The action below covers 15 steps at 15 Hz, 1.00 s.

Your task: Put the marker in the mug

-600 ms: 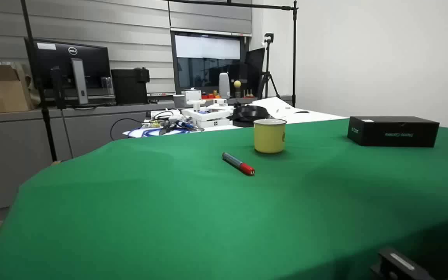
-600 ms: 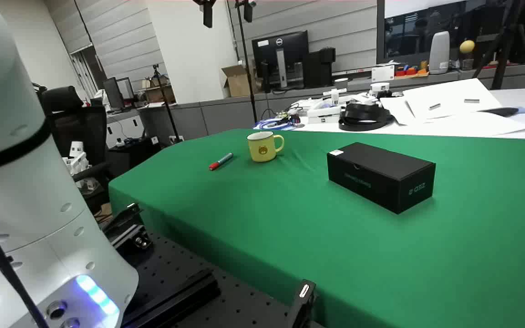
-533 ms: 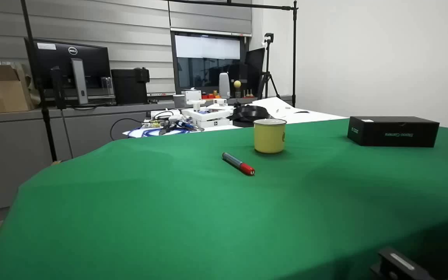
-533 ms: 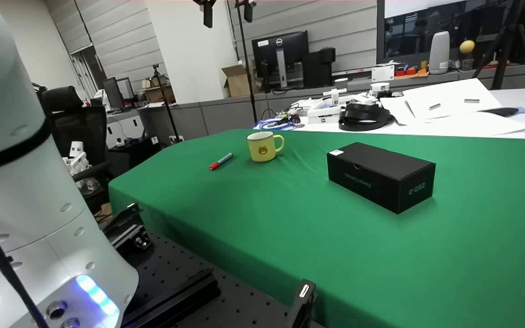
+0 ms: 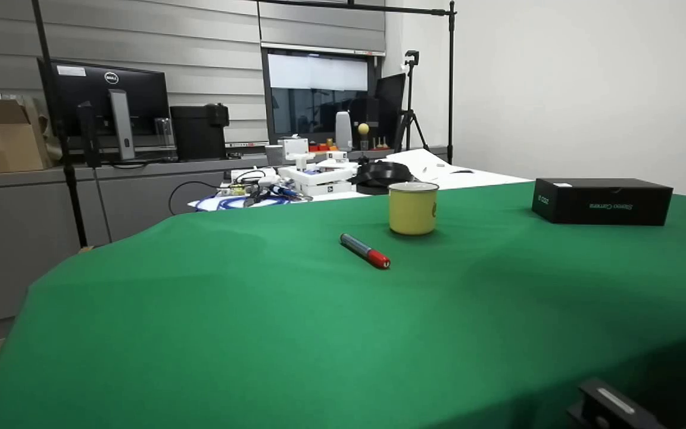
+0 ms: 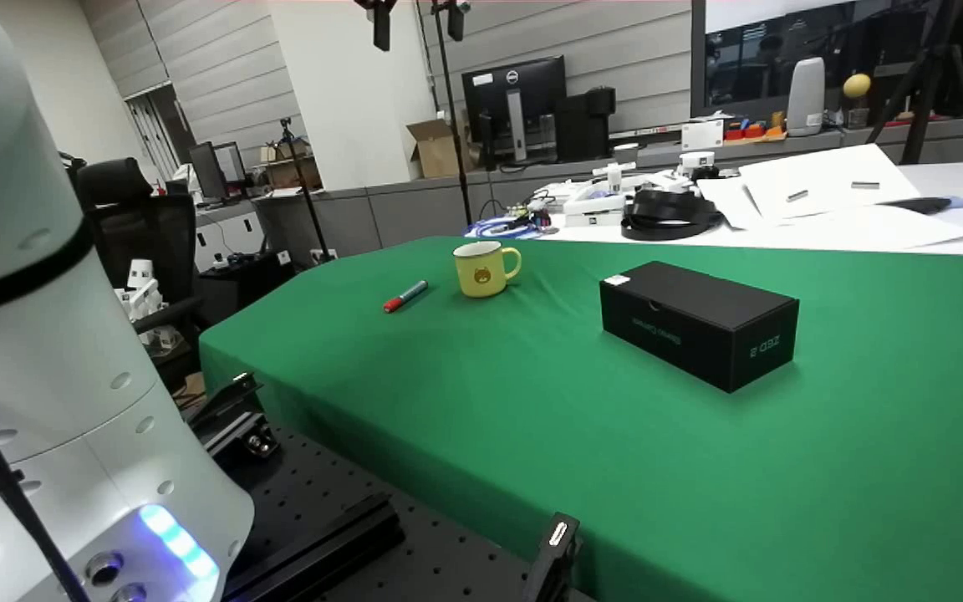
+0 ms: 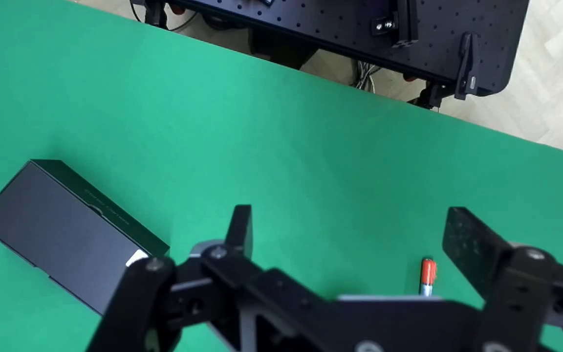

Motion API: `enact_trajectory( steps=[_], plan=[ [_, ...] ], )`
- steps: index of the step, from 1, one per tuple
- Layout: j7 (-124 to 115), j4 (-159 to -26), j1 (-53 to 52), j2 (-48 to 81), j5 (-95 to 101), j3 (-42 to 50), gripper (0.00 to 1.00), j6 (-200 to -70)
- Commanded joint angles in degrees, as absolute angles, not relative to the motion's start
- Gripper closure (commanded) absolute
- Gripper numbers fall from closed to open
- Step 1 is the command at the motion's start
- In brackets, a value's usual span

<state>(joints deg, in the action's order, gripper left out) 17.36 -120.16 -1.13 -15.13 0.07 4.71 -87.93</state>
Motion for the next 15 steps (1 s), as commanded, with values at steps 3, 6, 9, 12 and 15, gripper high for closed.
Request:
enact_trajectory(
  steps=[3, 6, 9, 12, 15],
  plan=[
    [17.15, -119.39, -1.16, -13.78, -0.15, 3.60, 0.00, -93.30],
    [15.73, -117.45, -1.91, -9.76, -0.61, 1.86, 0.00, -100.97],
    [13.49, -115.27, -3.38, -4.15, -2.85, -0.73, 0.00, -107.94],
    [7.91, -113.31, -5.28, 1.54, -5.25, -3.91, 0.00, -112.92],
    [-3.43, -111.52, -7.44, 7.19, -7.14, -6.67, 0.00, -116.20]
  ],
)
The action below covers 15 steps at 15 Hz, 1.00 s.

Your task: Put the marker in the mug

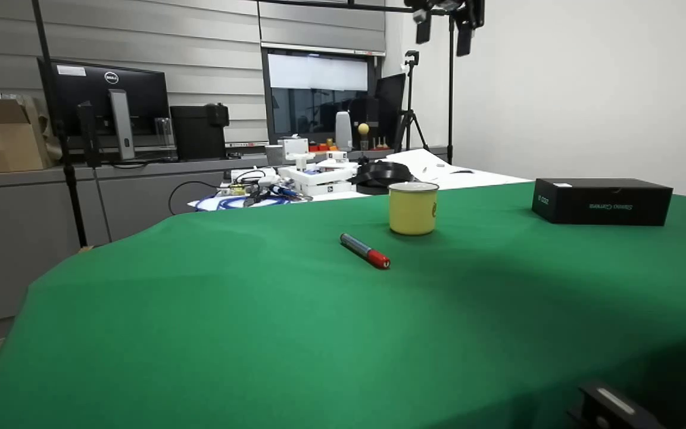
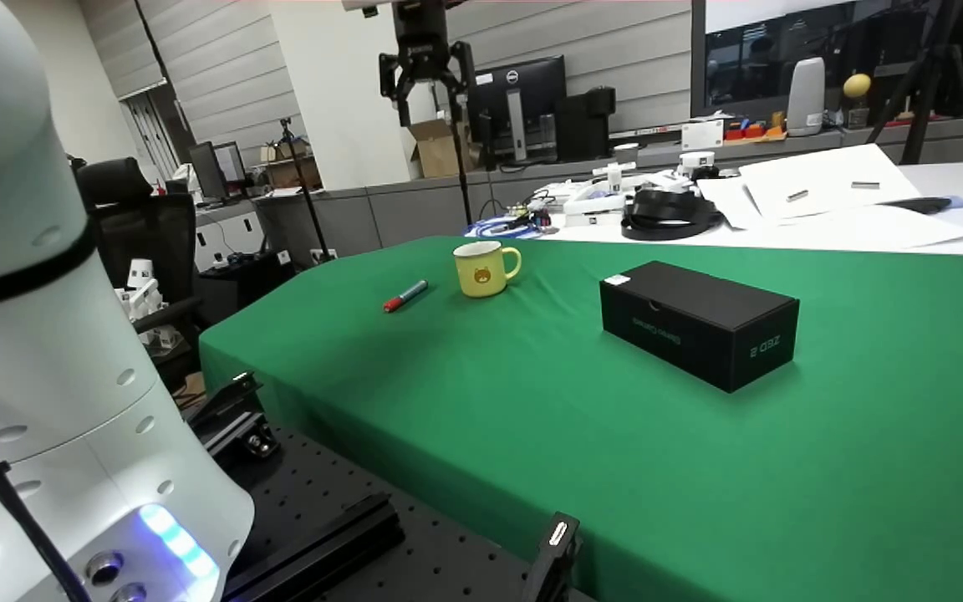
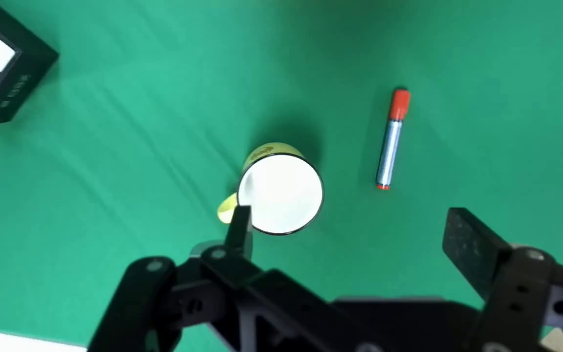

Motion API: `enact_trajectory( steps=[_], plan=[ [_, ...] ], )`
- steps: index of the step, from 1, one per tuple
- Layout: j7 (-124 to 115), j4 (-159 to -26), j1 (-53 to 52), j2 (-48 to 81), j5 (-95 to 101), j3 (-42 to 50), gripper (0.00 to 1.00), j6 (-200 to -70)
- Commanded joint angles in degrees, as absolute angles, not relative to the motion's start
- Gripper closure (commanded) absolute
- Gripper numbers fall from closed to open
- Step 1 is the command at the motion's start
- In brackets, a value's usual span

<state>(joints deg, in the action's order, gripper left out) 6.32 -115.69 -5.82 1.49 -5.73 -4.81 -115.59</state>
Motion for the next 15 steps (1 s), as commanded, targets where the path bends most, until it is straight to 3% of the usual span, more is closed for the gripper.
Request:
enact_trajectory(
  steps=[1, 4, 15],
  plan=[
    [-7.35, -110.84, -8.16, 9.01, -6.95, -7.24, 0.00, -117.01],
    [-13.50, -108.89, -9.93, 14.28, -7.71, -8.14, 0.00, -117.58],
    [-11.62, -109.89, -10.05, 14.41, -7.01, -8.04, 0.00, -118.56]
  ],
)
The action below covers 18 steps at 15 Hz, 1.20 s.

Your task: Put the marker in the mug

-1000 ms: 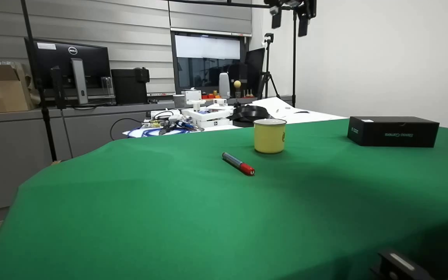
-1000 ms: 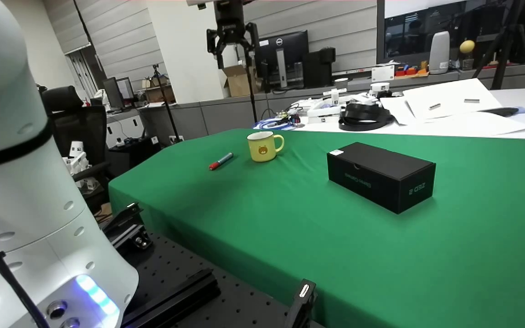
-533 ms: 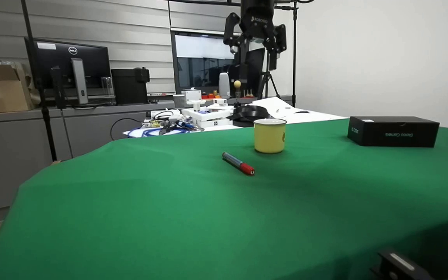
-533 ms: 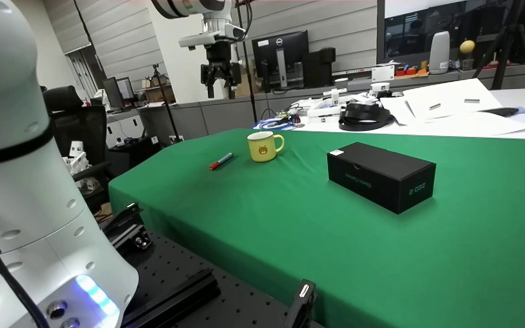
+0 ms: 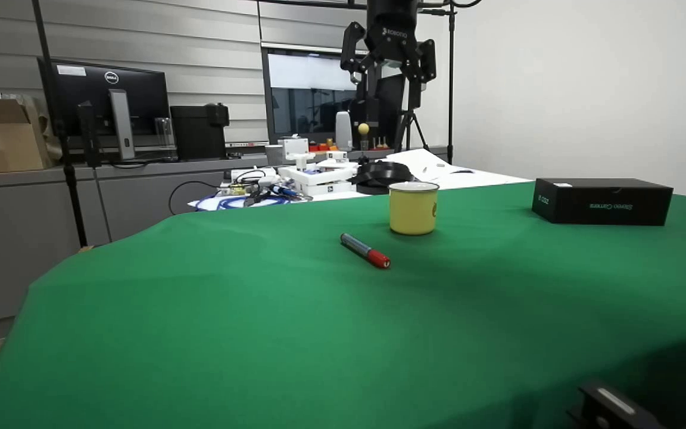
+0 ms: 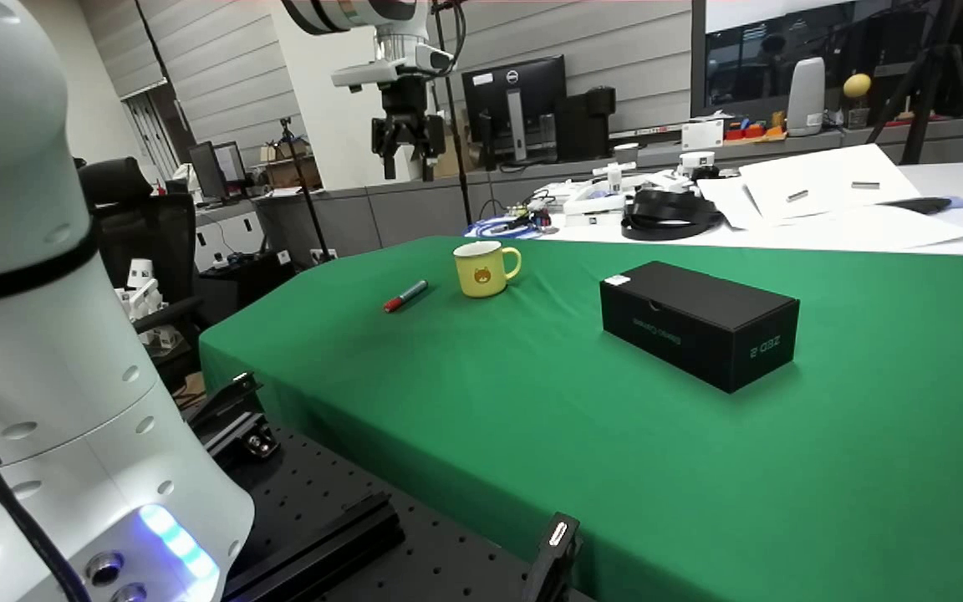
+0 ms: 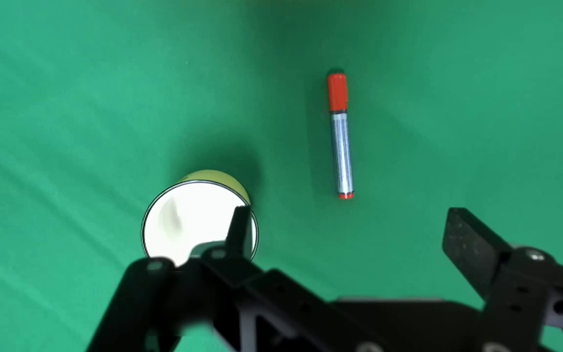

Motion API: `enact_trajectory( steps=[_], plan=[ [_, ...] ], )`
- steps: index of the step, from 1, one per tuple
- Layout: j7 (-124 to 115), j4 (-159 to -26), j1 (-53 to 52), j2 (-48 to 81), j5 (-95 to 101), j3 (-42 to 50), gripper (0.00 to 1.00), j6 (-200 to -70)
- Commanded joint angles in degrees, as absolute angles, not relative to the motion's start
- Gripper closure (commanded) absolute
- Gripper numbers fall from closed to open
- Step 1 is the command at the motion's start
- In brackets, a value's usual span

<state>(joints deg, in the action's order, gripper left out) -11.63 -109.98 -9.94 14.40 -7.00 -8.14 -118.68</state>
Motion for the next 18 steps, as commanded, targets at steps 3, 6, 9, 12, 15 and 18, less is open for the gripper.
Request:
enact_trajectory(
  steps=[3, 6, 9, 12, 15, 18],
  plan=[
    [-11.64, -109.88, -10.05, 14.40, -7.02, -8.03, 0.00, -118.55],
    [-13.02, -110.67, -11.43, 16.69, -4.77, -8.19, 0.00, -122.94],
    [-12.59, -111.26, -12.43, 20.32, -5.47, -8.68, 0.00, -129.65],
    [-11.95, -111.82, -14.01, 24.25, -4.42, -8.79, 0.00, -137.11],
    [-10.87, -111.72, -14.99, 27.79, -4.46, -9.19, 0.00, -141.61],
    [-9.84, -111.81, -15.54, 30.64, -4.77, -9.81, 0.00, -145.33]
  ],
)
